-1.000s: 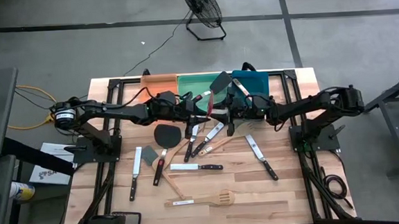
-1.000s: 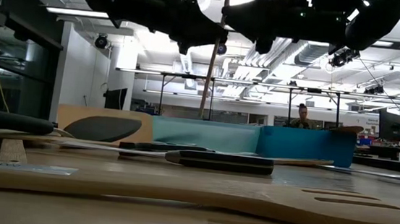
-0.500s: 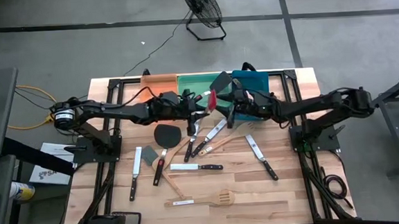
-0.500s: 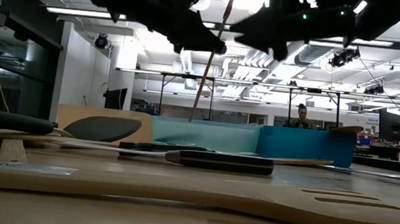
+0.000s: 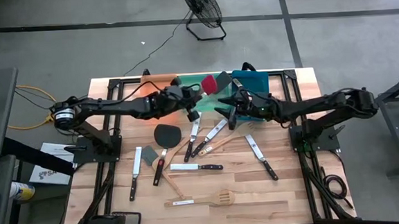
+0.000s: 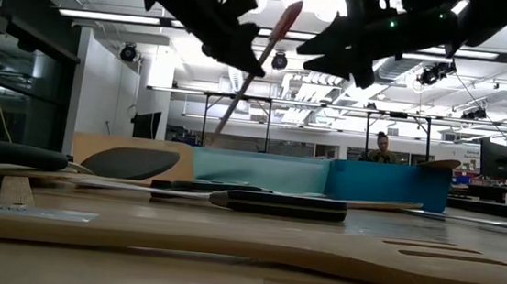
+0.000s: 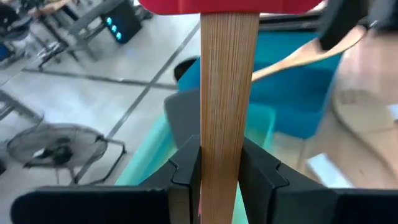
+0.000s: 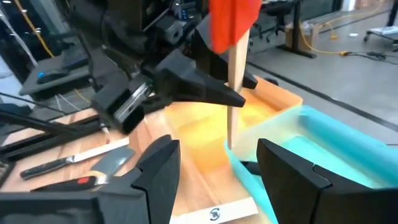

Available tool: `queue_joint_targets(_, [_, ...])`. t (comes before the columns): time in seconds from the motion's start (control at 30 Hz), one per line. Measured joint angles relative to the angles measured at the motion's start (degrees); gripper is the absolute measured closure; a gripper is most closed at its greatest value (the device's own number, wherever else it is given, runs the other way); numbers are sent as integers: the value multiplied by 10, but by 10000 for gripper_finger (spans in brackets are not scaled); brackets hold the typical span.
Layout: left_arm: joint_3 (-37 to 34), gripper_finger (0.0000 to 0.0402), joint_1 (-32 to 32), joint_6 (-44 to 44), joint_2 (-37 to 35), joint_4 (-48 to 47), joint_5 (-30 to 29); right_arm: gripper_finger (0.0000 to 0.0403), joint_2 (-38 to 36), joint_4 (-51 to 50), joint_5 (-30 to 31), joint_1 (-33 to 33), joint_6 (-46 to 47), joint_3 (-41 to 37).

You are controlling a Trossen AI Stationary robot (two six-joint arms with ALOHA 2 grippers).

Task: Pick & Place Kitchen Items
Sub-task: Put the red spatula into the green bin

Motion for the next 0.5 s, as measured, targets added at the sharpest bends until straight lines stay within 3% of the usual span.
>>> queue_joint_targets(0.17, [1, 330, 38, -2, 15, 3, 8, 199, 0, -1, 18, 13, 0, 0])
queue_joint_targets(0.5, [12, 330, 102, -48, 24, -15, 103, 199, 0, -33, 49, 30, 15, 0])
